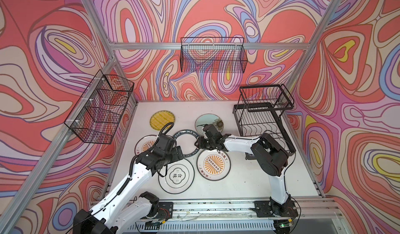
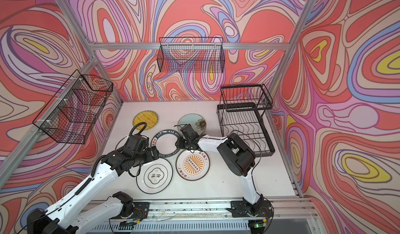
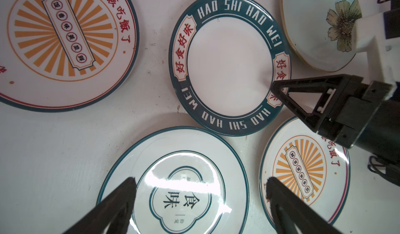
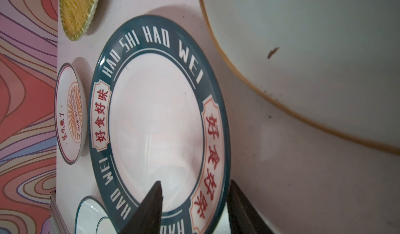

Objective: Load plates into a dish rack
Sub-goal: Pick up the plate from the center of the table.

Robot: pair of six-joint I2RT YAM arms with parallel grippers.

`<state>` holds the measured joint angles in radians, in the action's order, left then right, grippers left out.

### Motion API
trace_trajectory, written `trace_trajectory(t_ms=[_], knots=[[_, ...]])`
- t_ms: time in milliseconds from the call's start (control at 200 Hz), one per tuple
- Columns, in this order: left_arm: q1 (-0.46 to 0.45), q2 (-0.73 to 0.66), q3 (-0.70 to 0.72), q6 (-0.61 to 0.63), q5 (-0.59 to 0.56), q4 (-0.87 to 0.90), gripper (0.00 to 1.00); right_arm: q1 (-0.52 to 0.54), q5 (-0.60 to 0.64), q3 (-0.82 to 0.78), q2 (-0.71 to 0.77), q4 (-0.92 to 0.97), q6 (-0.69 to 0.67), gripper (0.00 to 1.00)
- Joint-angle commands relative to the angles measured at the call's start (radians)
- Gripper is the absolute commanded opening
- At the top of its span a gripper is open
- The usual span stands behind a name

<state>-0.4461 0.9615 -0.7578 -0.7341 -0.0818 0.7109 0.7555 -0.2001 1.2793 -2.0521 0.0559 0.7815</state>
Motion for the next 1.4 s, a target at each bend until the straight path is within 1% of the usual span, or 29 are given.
trace_trajectory(t_ms=[0, 316, 561, 1042, 1392], knots=[[-0.006, -0.014, -0.023, -0.004, -0.001, 0.035, 0.95, 0.005, 0.009, 0.015, -0.038, 0.014, 0.018, 0.46], [-0.006, -0.016, -0.017, -0.009, 0.002, 0.039, 0.94, 0.007, -0.014, 0.019, -0.067, -0.016, 0.057, 0.41], [-0.006, -0.007, -0.015, -0.007, 0.005, 0.036, 0.93, 0.006, -0.035, 0.019, -0.083, -0.037, 0.071, 0.33], [-0.006, -0.006, -0.012, -0.007, 0.010, 0.036, 0.92, 0.006, -0.039, 0.016, -0.066, -0.042, 0.074, 0.15], [-0.006, -0.021, -0.011, -0.008, 0.012, 0.045, 0.90, 0.007, -0.043, -0.002, -0.030, -0.057, 0.081, 0.09]])
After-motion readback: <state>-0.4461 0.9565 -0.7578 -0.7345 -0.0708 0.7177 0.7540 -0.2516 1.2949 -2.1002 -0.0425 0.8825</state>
